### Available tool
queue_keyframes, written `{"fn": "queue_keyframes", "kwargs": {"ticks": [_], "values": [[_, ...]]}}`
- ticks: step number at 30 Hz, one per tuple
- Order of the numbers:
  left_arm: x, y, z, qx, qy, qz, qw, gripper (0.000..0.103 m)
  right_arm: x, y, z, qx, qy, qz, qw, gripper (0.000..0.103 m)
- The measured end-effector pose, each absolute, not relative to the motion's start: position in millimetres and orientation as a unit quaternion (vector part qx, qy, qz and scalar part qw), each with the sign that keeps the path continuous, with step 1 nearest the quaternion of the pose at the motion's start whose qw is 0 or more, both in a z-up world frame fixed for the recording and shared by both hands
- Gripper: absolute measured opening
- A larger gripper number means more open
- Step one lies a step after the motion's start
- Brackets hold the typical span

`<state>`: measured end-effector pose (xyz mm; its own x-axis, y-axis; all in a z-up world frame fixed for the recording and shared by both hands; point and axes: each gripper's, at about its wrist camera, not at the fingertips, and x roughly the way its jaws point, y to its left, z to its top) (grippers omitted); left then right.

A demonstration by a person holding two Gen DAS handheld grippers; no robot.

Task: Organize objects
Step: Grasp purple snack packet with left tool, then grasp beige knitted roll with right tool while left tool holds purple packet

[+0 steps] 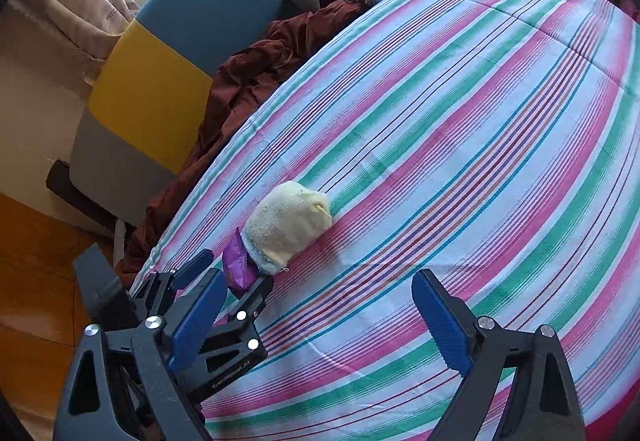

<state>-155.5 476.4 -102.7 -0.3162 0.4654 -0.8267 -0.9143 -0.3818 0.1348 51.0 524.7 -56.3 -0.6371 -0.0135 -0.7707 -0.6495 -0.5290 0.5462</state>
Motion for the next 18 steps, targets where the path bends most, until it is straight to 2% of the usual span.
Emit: {"fn": "queue_keyframes", "kwargs": {"ticks": [1,3,7,14,18], "values": [[-157,477,-104,-0.361,0.306,0.751,0.462,0.078,51,524,-57,-0.377,0.442,0.789,0.202,0.094],[-162,475,-107,-0.379,0.277,0.754,0.460,0.045,49,524,-57,-0.380,0.437,0.789,0.203,0.094],[-158,453,-105,-0.408,0.211,0.763,0.455,0.042,46,522,-57,-0.384,0.425,0.792,0.210,0.094],[-120,408,-92,-0.421,0.173,0.796,0.398,0.041,44,523,-60,-0.396,0.412,0.791,0.220,0.094],[-89,370,-77,-0.429,0.115,0.806,0.392,0.041,43,521,-59,-0.399,0.397,0.795,0.227,0.094]]}}
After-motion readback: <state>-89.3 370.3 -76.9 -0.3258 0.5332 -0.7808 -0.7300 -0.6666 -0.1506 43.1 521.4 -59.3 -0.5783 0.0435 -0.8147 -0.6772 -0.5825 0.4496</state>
